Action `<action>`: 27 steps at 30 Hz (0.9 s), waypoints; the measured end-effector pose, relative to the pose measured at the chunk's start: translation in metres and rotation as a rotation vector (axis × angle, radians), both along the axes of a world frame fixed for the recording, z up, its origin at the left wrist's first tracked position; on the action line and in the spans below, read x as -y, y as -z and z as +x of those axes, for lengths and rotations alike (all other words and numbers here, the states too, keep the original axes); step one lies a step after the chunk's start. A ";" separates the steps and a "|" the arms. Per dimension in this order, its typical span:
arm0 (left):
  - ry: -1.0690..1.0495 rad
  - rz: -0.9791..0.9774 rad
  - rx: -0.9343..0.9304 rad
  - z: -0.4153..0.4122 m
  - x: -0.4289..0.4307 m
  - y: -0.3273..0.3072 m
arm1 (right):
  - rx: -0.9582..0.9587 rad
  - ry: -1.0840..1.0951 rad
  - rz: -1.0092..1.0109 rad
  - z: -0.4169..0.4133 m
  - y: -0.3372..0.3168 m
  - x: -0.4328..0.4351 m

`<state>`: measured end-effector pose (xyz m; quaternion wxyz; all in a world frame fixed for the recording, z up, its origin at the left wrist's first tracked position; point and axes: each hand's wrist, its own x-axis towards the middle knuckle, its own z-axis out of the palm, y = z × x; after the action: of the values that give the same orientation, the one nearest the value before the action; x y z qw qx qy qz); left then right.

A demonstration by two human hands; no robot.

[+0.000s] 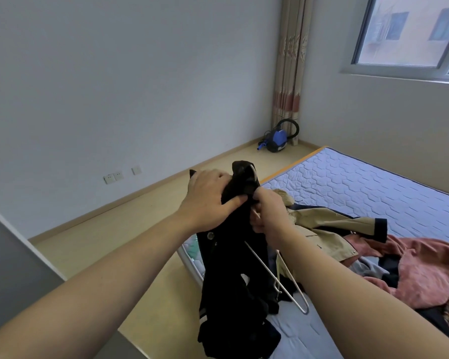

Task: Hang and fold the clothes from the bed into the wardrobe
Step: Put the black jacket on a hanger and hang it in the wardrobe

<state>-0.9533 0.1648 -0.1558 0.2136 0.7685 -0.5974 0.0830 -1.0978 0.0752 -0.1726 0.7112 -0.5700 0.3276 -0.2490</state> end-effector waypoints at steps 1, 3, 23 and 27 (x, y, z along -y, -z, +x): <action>0.020 0.037 0.016 0.002 0.003 0.001 | 0.009 -0.012 0.028 0.000 -0.005 -0.001; 0.092 0.056 -0.103 -0.001 0.008 0.002 | -0.028 -0.031 0.018 0.001 -0.012 -0.004; 0.170 0.002 -0.340 0.004 0.001 -0.035 | -0.422 -0.044 -0.677 0.004 0.035 0.008; 0.184 -0.083 -0.388 0.003 -0.006 -0.050 | -0.458 -0.145 -0.422 0.013 0.060 0.005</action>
<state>-0.9503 0.1707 -0.1060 0.3627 0.7030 -0.6086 -0.0619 -1.0845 0.0704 -0.2326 0.5009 -0.7680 0.3788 -0.1251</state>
